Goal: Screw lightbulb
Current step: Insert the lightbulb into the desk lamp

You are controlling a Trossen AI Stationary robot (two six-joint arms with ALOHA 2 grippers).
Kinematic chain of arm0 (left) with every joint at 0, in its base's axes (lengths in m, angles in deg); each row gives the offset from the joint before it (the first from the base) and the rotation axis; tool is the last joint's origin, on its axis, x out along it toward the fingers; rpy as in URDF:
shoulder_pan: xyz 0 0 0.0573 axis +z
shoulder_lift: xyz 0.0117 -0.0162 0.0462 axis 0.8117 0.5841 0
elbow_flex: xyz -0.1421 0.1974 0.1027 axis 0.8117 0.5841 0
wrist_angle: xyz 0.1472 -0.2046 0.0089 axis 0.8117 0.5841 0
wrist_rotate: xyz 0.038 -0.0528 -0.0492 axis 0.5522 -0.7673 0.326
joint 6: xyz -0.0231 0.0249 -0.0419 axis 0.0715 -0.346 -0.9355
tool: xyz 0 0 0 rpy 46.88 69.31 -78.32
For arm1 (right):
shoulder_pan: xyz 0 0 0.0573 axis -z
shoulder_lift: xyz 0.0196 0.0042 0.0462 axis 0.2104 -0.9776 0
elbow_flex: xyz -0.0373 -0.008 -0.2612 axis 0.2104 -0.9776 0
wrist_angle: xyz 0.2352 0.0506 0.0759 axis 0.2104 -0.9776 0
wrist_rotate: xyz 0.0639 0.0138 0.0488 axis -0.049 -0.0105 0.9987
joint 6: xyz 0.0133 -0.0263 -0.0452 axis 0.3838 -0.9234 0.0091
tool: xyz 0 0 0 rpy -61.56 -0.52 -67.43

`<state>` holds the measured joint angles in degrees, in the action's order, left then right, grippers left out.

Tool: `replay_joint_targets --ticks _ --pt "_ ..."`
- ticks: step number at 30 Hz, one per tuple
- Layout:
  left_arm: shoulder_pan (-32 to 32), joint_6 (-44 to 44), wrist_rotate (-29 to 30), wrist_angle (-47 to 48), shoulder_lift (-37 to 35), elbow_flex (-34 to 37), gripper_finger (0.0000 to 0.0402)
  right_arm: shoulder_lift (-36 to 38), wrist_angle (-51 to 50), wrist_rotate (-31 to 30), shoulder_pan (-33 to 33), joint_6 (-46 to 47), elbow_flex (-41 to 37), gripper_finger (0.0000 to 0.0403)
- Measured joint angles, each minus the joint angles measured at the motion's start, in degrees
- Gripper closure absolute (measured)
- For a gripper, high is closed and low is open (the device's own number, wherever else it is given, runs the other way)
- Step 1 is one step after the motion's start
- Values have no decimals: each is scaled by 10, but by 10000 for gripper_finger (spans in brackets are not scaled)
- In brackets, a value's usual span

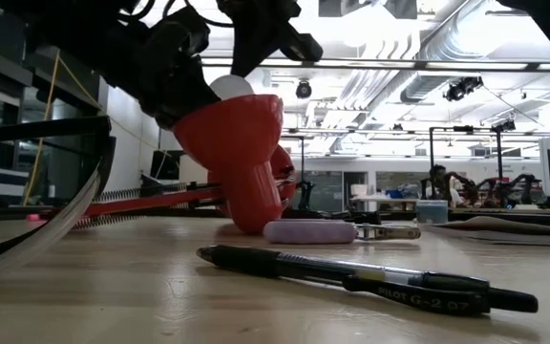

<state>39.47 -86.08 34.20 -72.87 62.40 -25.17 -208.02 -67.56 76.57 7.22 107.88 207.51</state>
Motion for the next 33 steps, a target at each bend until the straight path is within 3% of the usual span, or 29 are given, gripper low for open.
replay_joint_targets --ticks 11,33 --pt "4 24 -32 58 -57 2 192 -2 1 5 -2 0 -1 403" --pt "-7 0 -34 18 -24 -1 197 0 0 9 -6 6 -1 403"
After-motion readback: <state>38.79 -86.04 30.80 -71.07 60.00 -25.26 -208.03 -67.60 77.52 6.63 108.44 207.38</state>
